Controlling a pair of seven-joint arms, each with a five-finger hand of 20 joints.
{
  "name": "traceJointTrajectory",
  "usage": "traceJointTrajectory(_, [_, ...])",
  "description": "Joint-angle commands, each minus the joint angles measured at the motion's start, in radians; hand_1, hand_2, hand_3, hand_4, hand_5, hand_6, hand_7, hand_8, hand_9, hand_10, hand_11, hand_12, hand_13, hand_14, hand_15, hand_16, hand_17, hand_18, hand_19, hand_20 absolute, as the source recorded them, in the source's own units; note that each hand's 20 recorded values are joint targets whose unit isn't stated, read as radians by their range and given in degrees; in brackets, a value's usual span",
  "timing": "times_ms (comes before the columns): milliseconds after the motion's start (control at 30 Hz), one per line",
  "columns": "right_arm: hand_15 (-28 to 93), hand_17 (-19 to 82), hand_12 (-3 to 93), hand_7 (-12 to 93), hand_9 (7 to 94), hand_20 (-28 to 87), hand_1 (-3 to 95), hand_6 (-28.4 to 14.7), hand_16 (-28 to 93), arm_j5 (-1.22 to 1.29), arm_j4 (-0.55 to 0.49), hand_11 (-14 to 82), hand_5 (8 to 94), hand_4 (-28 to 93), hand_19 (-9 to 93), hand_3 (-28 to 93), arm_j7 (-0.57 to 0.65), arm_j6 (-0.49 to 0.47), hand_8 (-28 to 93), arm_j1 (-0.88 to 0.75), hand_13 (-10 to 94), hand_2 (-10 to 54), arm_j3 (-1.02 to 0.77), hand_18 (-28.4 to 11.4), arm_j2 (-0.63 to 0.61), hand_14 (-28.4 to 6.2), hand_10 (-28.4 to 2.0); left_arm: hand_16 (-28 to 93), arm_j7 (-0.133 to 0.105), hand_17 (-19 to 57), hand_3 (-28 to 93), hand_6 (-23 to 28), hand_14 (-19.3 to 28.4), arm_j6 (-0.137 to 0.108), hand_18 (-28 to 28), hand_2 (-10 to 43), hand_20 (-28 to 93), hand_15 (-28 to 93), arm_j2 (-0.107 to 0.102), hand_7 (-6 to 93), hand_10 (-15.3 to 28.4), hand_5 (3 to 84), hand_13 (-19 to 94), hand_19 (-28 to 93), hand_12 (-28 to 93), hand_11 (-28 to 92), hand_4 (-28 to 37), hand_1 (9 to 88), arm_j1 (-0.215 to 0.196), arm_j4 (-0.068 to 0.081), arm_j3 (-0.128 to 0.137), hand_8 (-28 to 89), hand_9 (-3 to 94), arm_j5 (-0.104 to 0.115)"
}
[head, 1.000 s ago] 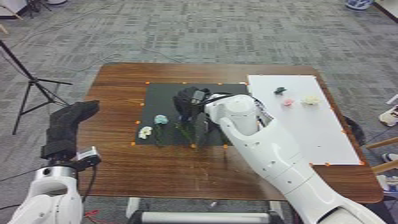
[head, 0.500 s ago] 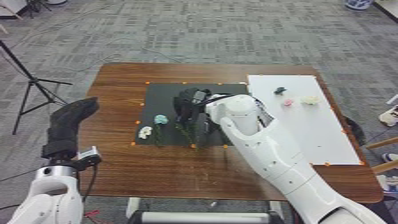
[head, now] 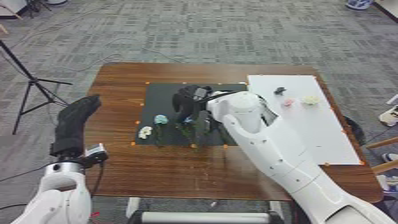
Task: Arrange flowers
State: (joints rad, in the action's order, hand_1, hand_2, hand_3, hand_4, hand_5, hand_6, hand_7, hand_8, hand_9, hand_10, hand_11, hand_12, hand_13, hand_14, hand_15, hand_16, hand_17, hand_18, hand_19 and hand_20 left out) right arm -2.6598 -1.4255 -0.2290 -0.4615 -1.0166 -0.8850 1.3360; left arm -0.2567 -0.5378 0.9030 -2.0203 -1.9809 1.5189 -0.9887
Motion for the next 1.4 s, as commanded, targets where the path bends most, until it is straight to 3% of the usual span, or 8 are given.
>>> traceJointTrajectory(33, [57, 29, 18.0, 24, 61.6, 56, 33.7, 0.6, 31, 0.178, -0.195, 15.5, 55.5, -21, 74, 70, 0.064, 0.055, -13, 0.06, 62, -9.5, -0.094, -23.0, -0.142, -13.4, -13.1, -2, -0.001, 5.4, 69, 3.7, 13.9, 0.008, 8.9, 5.9, 14, 14, 0.009, 18.0, 12.8, 44.4, 32, 6, 10, 21, -28.3, 21.7, 0.014, -0.007, 0.028, -8, 43.3, 0.006])
traceJointTrajectory(133, [57, 28, 18.1, 24, 61.2, 55, 33.5, 0.6, 30, 0.253, -0.284, 15.4, 54.9, -21, 73, 70, 0.091, 0.15, -13, 0.025, 61, -9.5, -0.15, -22.7, -0.239, -13.2, -13.1, -2, -0.03, 5.4, 69, 3.7, 13.9, 0.021, 8.9, 5.8, 14, 14, 0.01, 18.3, 12.8, 44.6, 32, 6, 10, 21, -28.3, 21.8, -0.029, -0.013, 0.065, -9, 43.3, 0.032])
traceJointTrajectory(233, [53, 27, 18.3, 23, 59.0, 53, 32.2, 0.2, 29, 0.303, -0.348, 14.3, 53.2, -21, 69, 70, 0.115, 0.214, -12, -0.035, 59, -9.5, -0.229, -22.4, -0.333, -13.4, -13.4, -2, -0.035, 5.6, 69, 3.6, 13.9, 0.024, 9.3, 6.1, 15, 14, 0.008, 18.2, 12.9, 44.7, 32, 6, 10, 21, -28.3, 22.0, -0.04, -0.015, 0.088, -9, 43.4, 0.034])
traceJointTrajectory(400, [47, 24, 19.0, 21, 51.9, 51, 28.2, -1.4, 29, 0.313, -0.36, 11.9, 46.5, -23, 63, 69, 0.143, 0.203, -11, -0.12, 54, -9.5, -0.355, -22.4, -0.426, -14.5, -14.5, -2, -0.048, 5.7, 68, 3.4, 14.1, 0.025, 9.3, 7.6, 15, 14, 0.009, 18.4, 13.1, 45.7, 33, 7, 10, 21, -28.3, 22.3, -0.085, -0.031, 0.123, -9, 43.9, 0.043])
traceJointTrajectory(467, [47, 24, 19.3, 20, 51.5, 50, 27.9, -1.6, 29, 0.306, -0.338, 11.8, 45.9, -24, 62, 68, 0.153, 0.218, -10, -0.148, 54, -9.5, -0.386, -22.5, -0.454, -14.7, -14.5, -2, -0.058, 5.7, 68, 3.5, 14.2, 0.043, 9.3, 7.8, 15, 15, 0.014, 18.6, 13.1, 46.4, 33, 7, 10, 21, -28.3, 22.3, -0.105, -0.034, 0.137, -9, 44.4, 0.049])
traceJointTrajectory(633, [47, 24, 19.4, 20, 52.8, 51, 28.6, -1.3, 29, 0.264, -0.26, 12.3, 47.0, -24, 63, 69, 0.138, 0.224, -10, -0.205, 55, -9.5, -0.439, -22.6, -0.484, -14.6, -13.6, -2, -0.055, 5.7, 68, 3.5, 14.7, 0.058, 9.2, 8.0, 14, 15, 0.017, 18.9, 13.3, 47.9, 34, 7, 10, 21, -28.3, 22.5, -0.107, -0.034, 0.137, -9, 45.6, 0.039])
traceJointTrajectory(933, [47, 26, 18.6, 25, 59.5, 51, 33.4, 1.3, 29, 0.102, -0.065, 15.1, 53.3, -25, 64, 71, 0.044, 0.339, -12, -0.224, 60, -9.5, -0.434, -22.2, -0.466, -13.0, -12.0, -3, -0.058, 5.7, 68, 3.5, 15.1, 0.069, 9.2, 8.2, 14, 16, 0.02, 19.3, 13.4, 49.0, 35, 6, 10, 22, -28.3, 22.8, -0.125, -0.041, 0.148, -9, 46.6, 0.037])
traceJointTrajectory(1400, [48, 27, 17.9, 26, 59.3, 51, 33.9, 1.2, 29, 0.037, 0.018, 15.2, 54.5, -25, 65, 71, 0.027, 0.331, -14, -0.323, 61, -9.5, -0.508, -22.3, -0.435, -12.7, -11.6, -3, -0.058, 5.6, 68, 3.5, 15.6, 0.072, 9.2, 8.4, 15, 17, 0.022, 19.3, 13.4, 49.5, 36, 6, 10, 22, -28.3, 22.6, -0.142, -0.049, 0.154, -9, 47.5, 0.037])
